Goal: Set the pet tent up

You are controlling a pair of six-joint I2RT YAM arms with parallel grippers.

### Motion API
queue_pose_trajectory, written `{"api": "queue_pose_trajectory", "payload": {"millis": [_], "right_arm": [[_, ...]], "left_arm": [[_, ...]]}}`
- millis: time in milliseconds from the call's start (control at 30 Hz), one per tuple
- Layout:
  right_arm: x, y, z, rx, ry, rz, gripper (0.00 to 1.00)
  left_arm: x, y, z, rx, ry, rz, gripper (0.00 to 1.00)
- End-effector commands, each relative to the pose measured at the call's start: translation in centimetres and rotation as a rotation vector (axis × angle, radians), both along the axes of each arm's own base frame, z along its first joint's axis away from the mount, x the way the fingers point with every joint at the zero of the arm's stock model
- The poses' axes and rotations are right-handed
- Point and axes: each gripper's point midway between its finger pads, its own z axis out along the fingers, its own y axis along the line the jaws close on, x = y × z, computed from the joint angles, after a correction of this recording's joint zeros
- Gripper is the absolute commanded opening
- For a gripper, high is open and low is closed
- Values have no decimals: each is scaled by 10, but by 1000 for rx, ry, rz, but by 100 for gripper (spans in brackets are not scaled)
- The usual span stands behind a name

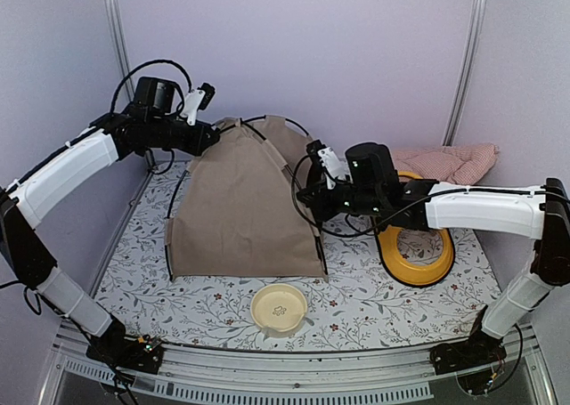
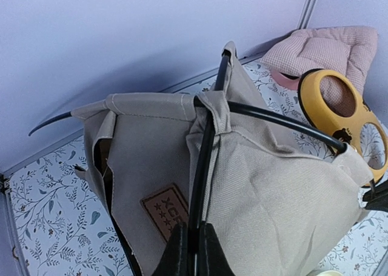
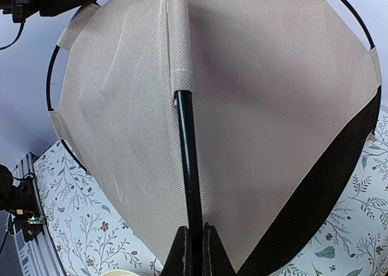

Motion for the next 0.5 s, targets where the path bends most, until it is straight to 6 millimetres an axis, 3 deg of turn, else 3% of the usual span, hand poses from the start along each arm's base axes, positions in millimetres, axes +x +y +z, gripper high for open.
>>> {"api": "queue_pose_trajectory", "payload": {"millis": [0, 267, 467], "right_arm": [[-9, -34, -60, -202, 155, -53, 0], [52, -59, -12, -178, 68, -141, 0], [89, -66, 13, -207, -2, -198, 0]], "left_arm": [[24, 53, 41, -42, -100, 205, 0], [24, 63, 57, -98, -126, 251, 0], [10, 46, 71, -208, -145, 169, 0]]}}
